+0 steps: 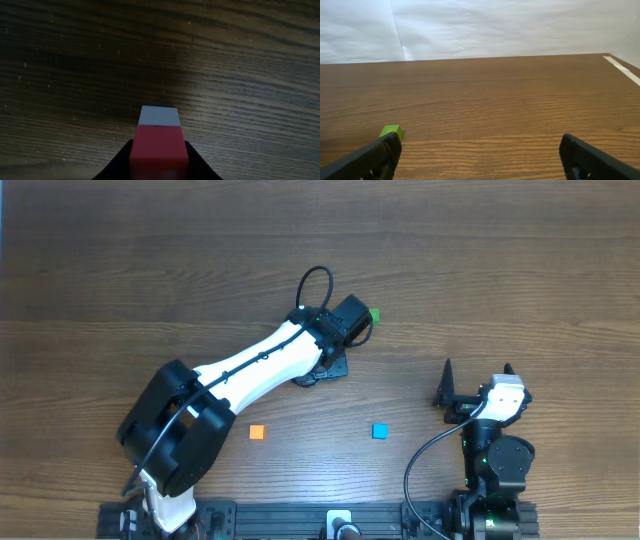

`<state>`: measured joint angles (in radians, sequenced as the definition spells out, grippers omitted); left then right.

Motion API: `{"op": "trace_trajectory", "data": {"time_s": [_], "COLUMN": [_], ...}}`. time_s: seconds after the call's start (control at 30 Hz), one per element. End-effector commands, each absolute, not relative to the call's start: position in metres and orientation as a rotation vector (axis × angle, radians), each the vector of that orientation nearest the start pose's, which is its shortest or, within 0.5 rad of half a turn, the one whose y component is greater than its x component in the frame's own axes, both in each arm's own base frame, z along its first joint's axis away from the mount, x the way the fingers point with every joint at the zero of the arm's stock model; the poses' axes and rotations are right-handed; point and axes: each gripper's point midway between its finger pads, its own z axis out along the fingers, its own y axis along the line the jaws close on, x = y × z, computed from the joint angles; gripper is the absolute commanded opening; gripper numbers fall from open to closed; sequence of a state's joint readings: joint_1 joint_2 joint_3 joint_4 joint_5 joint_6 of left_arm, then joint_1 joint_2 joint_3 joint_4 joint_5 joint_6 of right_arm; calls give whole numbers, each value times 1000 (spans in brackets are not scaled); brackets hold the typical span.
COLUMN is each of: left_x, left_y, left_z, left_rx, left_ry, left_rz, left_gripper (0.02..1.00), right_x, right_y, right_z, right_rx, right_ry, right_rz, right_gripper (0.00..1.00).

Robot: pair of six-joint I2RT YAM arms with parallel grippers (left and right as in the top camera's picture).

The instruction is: Stack Cubes

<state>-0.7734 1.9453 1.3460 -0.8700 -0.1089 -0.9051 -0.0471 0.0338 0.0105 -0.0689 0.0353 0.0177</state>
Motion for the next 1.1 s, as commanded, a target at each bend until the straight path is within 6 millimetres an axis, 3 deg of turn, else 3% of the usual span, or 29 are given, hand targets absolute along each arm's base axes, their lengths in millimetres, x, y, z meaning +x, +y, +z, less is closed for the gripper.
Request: {"op": "trace_trajectory", "data": {"time_s": [0.03,0.17,0.47,1.1], "left_x": [282,282,282,282], "left_y": [-247,-247,-247,-247], "left_z": [19,19,19,19], "left_rx": [-192,-193,-193,-193], "left_ry": [3001,3001,3001,3001], "left_rz": [23,23,23,23], "left_gripper": [42,42,176,299], "right_x": [246,246,246,246], "right_y": [-18,-18,-18,-18], "right_z": [153,153,153,153], "right_rx": [78,78,78,78], "right_ry": [1661,1661,1661,1661], "right_rz": [-56,-56,-56,-56], "right_gripper": [993,991,991,993]}}
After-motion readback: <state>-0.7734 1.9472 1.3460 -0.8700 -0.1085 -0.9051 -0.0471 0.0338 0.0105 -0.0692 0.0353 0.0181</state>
